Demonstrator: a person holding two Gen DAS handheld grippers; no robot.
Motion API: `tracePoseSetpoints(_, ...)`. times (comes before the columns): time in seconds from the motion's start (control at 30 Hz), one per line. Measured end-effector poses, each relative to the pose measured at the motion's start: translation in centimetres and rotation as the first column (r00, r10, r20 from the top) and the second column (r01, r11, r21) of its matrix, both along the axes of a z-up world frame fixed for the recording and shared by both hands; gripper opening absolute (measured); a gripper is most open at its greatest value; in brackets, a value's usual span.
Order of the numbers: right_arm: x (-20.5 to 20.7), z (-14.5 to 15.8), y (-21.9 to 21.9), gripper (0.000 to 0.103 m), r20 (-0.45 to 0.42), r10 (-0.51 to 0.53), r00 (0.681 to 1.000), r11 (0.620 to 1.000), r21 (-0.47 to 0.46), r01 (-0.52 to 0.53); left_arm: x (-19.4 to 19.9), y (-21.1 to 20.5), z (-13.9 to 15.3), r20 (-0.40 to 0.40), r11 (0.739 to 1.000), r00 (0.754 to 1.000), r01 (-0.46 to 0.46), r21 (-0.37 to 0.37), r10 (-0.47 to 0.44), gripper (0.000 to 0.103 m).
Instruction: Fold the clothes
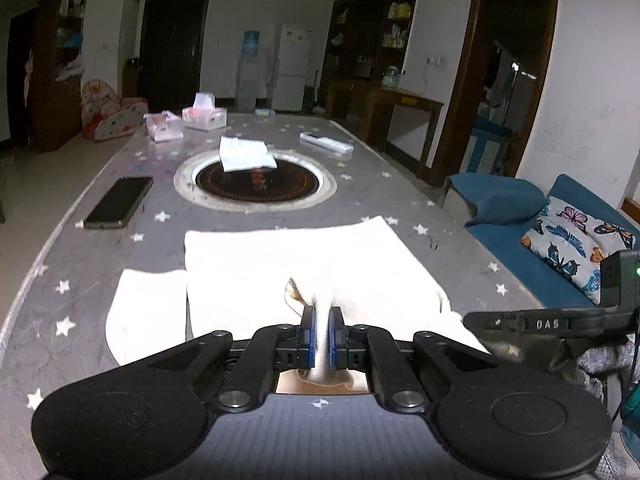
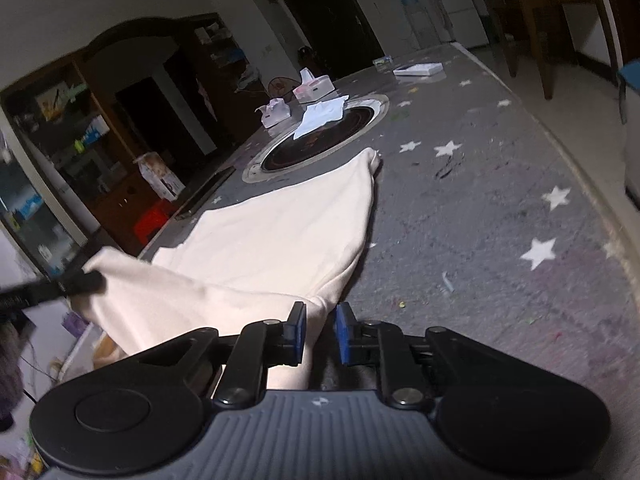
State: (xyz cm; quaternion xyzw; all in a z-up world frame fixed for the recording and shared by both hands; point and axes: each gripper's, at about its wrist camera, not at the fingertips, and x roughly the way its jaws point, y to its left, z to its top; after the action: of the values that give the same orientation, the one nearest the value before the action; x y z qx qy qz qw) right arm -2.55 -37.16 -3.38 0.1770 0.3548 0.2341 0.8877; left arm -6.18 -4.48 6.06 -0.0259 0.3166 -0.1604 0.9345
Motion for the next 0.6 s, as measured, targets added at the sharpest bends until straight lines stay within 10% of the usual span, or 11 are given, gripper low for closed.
tracePoseSetpoints(0.33,0.8,-1.1,0.2,0.011,-0.016,-0.006,1.0,0.998,0.062,0.007,-0.2,0.2,-1.4,-0.047,1.0,0.999,-0.013,0.0,0.013,0.007)
tracePoseSetpoints(0.6,0.0,0.3,1.1,0.002,0.077,-0.07,0.995,0.989,-0.126,0.079,0.1,0.8,-2.8,-0.089,0.999,0.995,-0.04,0.003,0.04,0.01)
